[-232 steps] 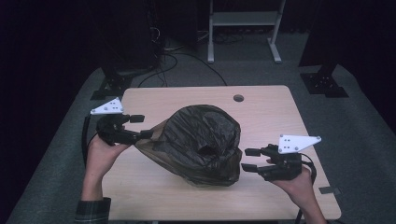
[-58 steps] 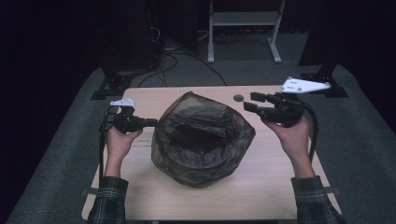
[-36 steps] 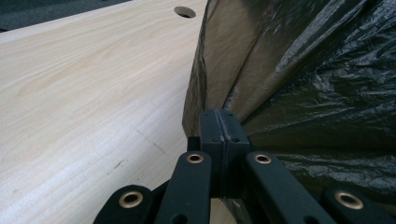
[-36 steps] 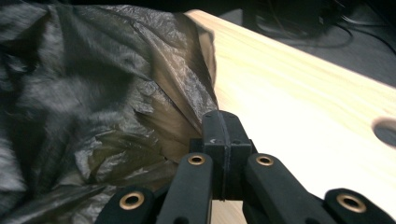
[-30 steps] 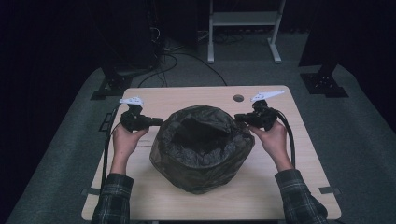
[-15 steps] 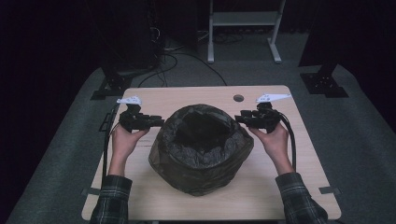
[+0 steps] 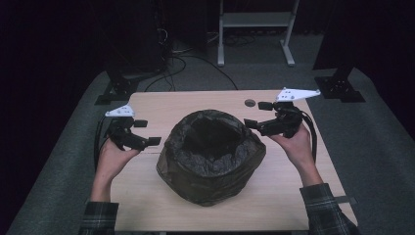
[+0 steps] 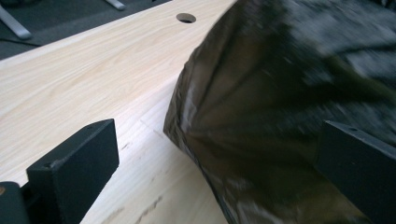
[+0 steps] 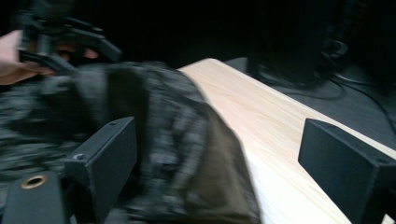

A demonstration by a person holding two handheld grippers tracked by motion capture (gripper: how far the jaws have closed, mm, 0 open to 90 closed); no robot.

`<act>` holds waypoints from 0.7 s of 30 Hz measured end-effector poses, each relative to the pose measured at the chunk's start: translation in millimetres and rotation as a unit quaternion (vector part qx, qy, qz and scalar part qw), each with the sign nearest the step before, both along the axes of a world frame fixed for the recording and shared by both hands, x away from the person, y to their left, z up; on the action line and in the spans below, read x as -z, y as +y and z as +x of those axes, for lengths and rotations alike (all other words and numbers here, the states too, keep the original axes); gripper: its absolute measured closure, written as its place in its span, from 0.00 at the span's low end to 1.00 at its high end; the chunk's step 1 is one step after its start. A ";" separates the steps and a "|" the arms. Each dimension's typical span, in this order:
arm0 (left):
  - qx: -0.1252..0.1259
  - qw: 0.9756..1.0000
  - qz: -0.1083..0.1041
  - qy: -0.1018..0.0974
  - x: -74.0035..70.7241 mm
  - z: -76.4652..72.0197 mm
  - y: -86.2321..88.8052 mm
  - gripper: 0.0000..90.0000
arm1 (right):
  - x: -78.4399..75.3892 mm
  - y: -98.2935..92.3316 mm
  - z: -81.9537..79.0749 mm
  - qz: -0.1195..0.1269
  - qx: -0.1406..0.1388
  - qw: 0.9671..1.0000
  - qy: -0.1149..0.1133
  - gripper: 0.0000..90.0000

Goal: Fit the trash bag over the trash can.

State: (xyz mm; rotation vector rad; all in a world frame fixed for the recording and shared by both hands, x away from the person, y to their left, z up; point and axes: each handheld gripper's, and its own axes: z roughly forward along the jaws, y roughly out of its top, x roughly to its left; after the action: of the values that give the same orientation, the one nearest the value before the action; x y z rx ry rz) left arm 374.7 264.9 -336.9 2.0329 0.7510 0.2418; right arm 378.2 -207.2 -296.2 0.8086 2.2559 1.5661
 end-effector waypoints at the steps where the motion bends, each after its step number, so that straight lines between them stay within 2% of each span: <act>1: 0.003 1.000 0.005 -0.002 0.7 -6.0 1.3 0.00 | -4.0 3.2 -3.3 -0.001 -0.015 1.000 -0.004 0.11; 6: 0.016 0.999 0.025 -0.013 15.5 -37.5 5.9 0.00 | -15.8 19.2 -13.2 -0.024 -0.059 0.998 -0.021 0.11; 11: 0.029 0.998 0.047 -0.002 40.9 -61.0 7.4 0.00 | -19.9 37.9 -17.7 -0.053 -0.104 0.993 -0.017 0.11; 14: 0.034 0.998 0.054 0.005 55.5 -69.6 7.6 0.00 | -18.6 48.5 -18.5 -0.079 -0.125 0.989 -0.012 0.11; 19: 0.045 0.996 0.071 0.008 78.9 -78.5 4.4 0.00 | -13.3 67.3 -18.6 -0.125 -0.160 0.979 0.008 0.11; 20: 0.049 0.996 0.074 0.010 85.6 -80.4 2.1 0.00 | -11.8 71.2 -18.3 -0.136 -0.166 0.977 0.011 0.11; 21: 0.053 0.996 0.077 0.012 89.4 -81.0 1.0 0.00 | -9.2 75.9 -17.2 -0.153 -0.172 0.973 0.018 0.11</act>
State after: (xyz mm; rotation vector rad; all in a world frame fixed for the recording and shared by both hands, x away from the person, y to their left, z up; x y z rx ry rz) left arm 293.7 265.8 -426.3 2.2188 0.6540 0.2199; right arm 361.0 -131.3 -287.0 0.3788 2.6845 1.2840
